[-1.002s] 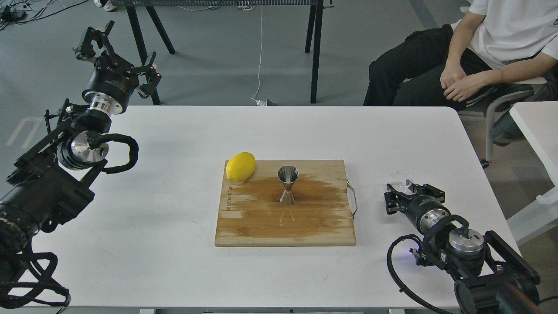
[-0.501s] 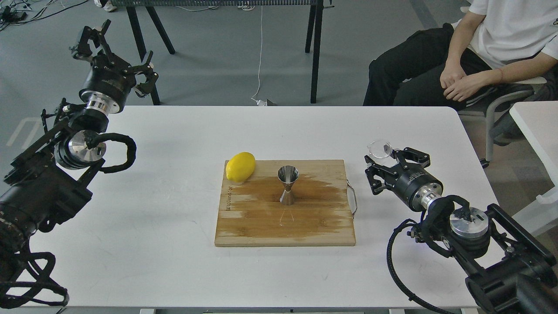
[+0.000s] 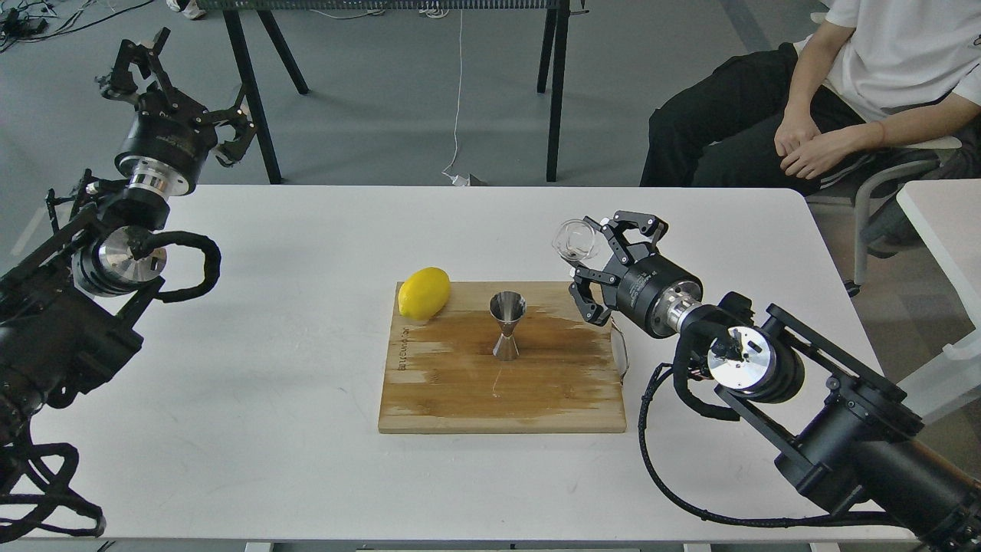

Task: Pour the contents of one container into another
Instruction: 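Grasp the clear glass cup with the right gripper and lift, then move the held glass cup above the jigger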

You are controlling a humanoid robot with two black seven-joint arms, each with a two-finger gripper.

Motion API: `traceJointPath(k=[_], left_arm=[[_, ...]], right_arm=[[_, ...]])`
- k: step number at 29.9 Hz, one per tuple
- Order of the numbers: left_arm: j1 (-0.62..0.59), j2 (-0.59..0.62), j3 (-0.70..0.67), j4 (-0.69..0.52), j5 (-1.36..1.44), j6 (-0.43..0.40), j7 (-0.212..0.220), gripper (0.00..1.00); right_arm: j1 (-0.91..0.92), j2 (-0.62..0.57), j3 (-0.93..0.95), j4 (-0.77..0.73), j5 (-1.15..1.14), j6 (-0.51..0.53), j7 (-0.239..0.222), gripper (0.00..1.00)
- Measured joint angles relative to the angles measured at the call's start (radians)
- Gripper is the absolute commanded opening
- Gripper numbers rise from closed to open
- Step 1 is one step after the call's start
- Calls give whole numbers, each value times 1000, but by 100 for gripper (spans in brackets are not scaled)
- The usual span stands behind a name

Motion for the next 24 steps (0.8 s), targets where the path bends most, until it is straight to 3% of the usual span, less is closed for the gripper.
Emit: traceJointPath(k=[11, 24], left_arm=[[3, 32, 2, -6, -2, -1, 0, 100], [5, 52, 7, -8, -2, 2, 0, 100]], right_arm=[[12, 54, -91, 10, -258, -91, 50, 34], [15, 79, -181, 12, -457, -129, 72, 34]])
